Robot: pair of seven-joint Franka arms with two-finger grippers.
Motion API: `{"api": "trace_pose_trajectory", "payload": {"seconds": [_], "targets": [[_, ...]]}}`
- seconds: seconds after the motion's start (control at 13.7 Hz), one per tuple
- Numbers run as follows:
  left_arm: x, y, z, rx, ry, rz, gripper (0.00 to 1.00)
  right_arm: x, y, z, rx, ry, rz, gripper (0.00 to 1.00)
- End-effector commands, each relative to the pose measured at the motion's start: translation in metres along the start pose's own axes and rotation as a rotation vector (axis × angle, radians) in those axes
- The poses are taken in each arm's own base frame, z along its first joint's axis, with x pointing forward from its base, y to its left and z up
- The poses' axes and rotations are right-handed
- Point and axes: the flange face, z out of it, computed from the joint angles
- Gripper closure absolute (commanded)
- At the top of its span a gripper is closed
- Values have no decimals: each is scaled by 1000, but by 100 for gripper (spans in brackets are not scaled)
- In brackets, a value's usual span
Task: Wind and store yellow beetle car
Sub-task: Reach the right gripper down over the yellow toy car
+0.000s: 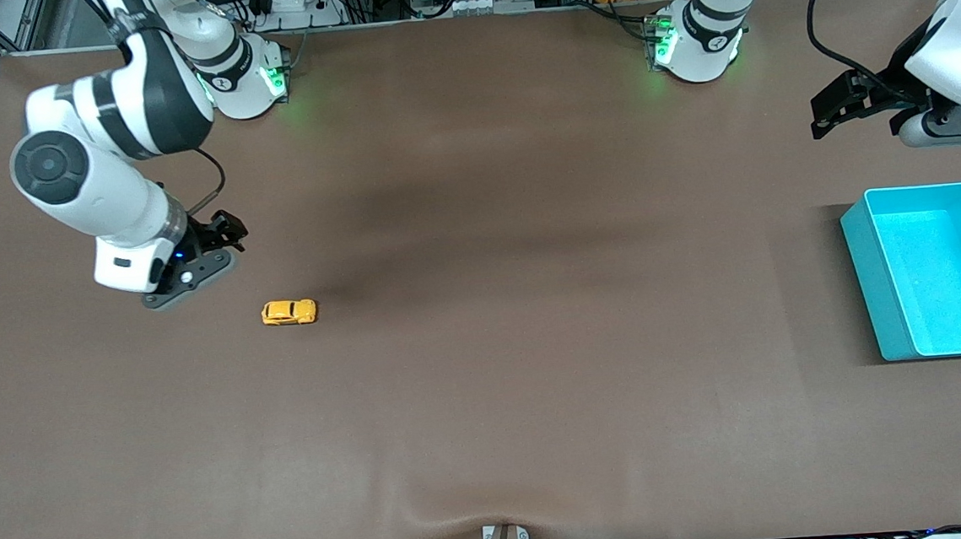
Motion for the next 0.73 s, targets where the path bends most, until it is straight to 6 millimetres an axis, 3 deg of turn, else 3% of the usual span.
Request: {"api": "trace_pose_trajectory", "payload": {"seconds": [0.0,0.44,0.66], "targets": [[-7,-1,-6,-11,0,18,0,-13,-4,36,-28,15,-126,0],[-6,-2,-6,-11,0,17,0,7,-20,93,-69,-13,-568,0],[-6,-3,-6,-11,0,15,0,17,-13,121,-86,9,-746,0]]}}
